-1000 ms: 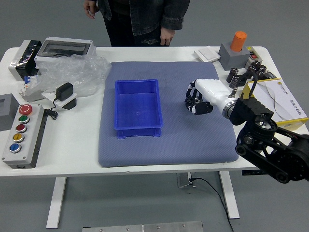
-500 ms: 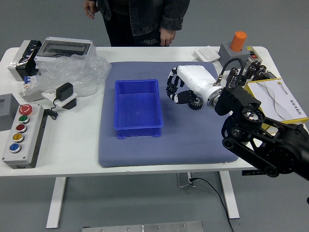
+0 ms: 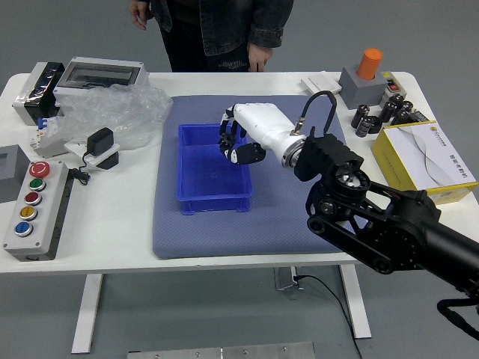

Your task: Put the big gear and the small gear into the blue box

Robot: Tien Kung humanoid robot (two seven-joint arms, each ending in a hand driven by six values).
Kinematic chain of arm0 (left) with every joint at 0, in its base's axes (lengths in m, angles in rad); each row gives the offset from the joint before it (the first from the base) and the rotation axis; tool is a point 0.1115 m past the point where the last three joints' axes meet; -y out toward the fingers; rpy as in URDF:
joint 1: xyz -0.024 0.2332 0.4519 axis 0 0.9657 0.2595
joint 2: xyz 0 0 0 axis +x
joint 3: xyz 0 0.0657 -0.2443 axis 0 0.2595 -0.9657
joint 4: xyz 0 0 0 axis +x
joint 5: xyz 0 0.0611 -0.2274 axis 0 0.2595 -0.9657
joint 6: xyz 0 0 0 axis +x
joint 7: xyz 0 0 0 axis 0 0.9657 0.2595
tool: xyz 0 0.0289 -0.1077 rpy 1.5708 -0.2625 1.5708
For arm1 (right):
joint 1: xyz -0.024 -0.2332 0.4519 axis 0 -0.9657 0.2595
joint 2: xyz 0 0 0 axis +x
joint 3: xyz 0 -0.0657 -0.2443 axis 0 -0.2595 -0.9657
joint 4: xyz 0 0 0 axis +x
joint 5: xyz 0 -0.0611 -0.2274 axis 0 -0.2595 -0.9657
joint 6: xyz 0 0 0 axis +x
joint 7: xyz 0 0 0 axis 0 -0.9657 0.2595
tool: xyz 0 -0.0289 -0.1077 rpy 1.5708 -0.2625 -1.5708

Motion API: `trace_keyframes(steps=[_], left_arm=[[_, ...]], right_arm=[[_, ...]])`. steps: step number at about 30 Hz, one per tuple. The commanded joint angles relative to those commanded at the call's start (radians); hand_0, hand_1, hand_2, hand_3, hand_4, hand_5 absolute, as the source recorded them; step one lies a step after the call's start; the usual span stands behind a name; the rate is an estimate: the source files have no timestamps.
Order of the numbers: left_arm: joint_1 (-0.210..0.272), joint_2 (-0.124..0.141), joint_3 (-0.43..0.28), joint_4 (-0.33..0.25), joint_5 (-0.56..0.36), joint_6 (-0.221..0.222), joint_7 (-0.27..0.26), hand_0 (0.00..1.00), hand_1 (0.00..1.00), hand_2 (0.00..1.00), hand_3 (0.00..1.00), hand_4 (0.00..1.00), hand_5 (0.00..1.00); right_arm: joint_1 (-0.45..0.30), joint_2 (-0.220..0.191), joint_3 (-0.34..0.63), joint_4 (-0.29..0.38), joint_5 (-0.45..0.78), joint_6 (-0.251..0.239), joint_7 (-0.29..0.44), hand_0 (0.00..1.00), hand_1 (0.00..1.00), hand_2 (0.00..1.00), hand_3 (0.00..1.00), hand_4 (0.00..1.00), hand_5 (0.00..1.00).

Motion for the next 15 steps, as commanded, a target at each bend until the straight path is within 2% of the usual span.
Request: trace_keyframes(steps=[5,6,12,13,15], left_arm=[[0.002,-0.001,0.000,0.000,0.002,0.000,0.000,0.727,0.676,0.694,0.698,0.434,0.010],[0.002,-0.001,-0.001,0.000,0.002,0.000,0.000,0.727,0.677,0.693,0.697,0.434,0.009],[0.002,-0.003,-0.002,0.000,0.005,-0.001,0.000,0.727,0.677,0.693,0.697,0.434,0.009],[0.002,-0.003,-0.002,0.000,0.006,-0.001,0.000,0.728,0.677,0.692,0.695,0.433,0.010],[0.002,-0.003,-0.001,0.000,0.006,-0.001,0.000,0.728,0.677,0.692,0.695,0.433,0.010]], right_arm=[[-0.002,0.040,-0.002,-0.023,0.004,0.019,-0.010,0.598,0.497,0.496,0.550,0.690,0.027],[-0.004,0.047,-0.001,-0.026,0.005,0.028,-0.016,0.638,0.534,0.584,0.648,0.601,0.229],[-0.009,0.078,0.011,-0.042,0.009,0.077,-0.047,0.638,0.534,0.584,0.648,0.601,0.229],[-0.009,0.080,0.015,-0.044,0.010,0.083,-0.050,0.610,0.544,0.698,0.815,0.788,0.340],[-0.009,0.082,0.021,-0.048,0.012,0.090,-0.054,0.610,0.544,0.698,0.815,0.788,0.340]])
